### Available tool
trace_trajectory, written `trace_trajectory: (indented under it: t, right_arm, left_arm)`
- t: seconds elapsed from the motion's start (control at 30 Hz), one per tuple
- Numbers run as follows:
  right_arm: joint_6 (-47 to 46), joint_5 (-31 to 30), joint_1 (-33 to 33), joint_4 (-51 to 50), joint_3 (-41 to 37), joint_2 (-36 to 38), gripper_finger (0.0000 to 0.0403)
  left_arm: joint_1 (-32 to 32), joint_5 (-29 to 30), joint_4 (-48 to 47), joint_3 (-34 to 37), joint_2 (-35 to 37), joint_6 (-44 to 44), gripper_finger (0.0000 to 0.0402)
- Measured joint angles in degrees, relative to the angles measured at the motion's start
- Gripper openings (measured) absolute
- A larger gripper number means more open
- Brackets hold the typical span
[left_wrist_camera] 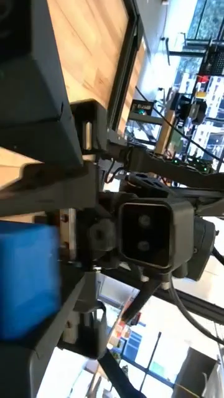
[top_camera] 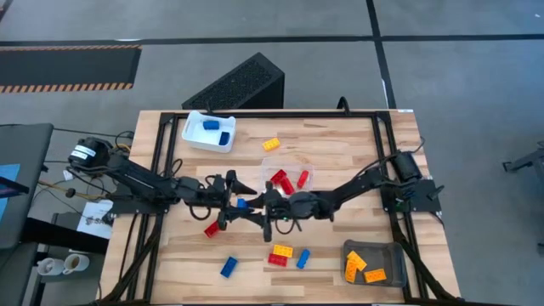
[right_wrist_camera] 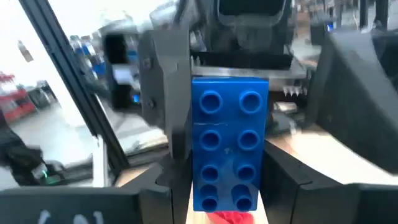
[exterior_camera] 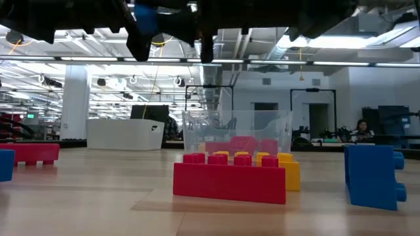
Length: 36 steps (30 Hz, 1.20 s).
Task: Sort & place blocks by color
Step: Put the blue game piece into the white bin
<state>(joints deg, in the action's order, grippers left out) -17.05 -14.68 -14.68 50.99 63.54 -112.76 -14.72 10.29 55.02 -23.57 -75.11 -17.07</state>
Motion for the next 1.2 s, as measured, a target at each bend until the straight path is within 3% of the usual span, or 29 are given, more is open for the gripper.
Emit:
trace_trajectory:
  t: [0.1, 0.27, 0.3, 0.53, 0.7, 0.87, 1.07, 1.2]
  right_arm:
    - [0.0, -0.1, 0.3, -3.9, 1.3, 0.0, 0.0166]
    - [-0.2, -0.5, 0.3, -5.5, 1.6, 0.2, 0.0161]
    - [-0.5, -0.5, 0.3, -5.5, 1.6, 0.3, 0.016]
    - [3.5, 1.8, -0.3, -5.4, 1.6, 0.3, 0.0183]
    - [2.0, 2.5, -0.3, -6.9, 1.6, 0.5, 0.0245]
    - [0.8, 2.6, -0.1, -12.2, 1.7, 2.3, 0.0303]
    - [-2.6, 3.7, -0.1, -26.1, 1.6, 9.2, 0.0339]
    - [-4.1, -0.3, -0.1, -32.2, 1.6, 12.8, 0.0336]
  left_arm:
    - [0.0, -0.6, -0.5, 0.0, 0.1, 0.0, 0.0223]
    - [0.0, -2.8, -0.9, 0.0, 0.3, 0.2, 0.0106]
    - [0.0, -2.8, -0.9, 0.1, 0.3, 0.3, 0.01]
    - [0.0, -4.4, -1.4, 0.0, 0.7, 0.0, 0.0102]
    - [0.1, -4.1, -2.8, 0.1, 1.4, 0.6, 0.0102]
    - [2.0, -3.5, -10.0, 0.1, 6.2, 2.6, 0.0102]
    - [7.8, 6.6, -24.7, 0.1, 16.7, 11.1, 0.0102]
    - [17.0, 13.3, -36.2, 0.1, 23.7, 16.0, 0.0102]
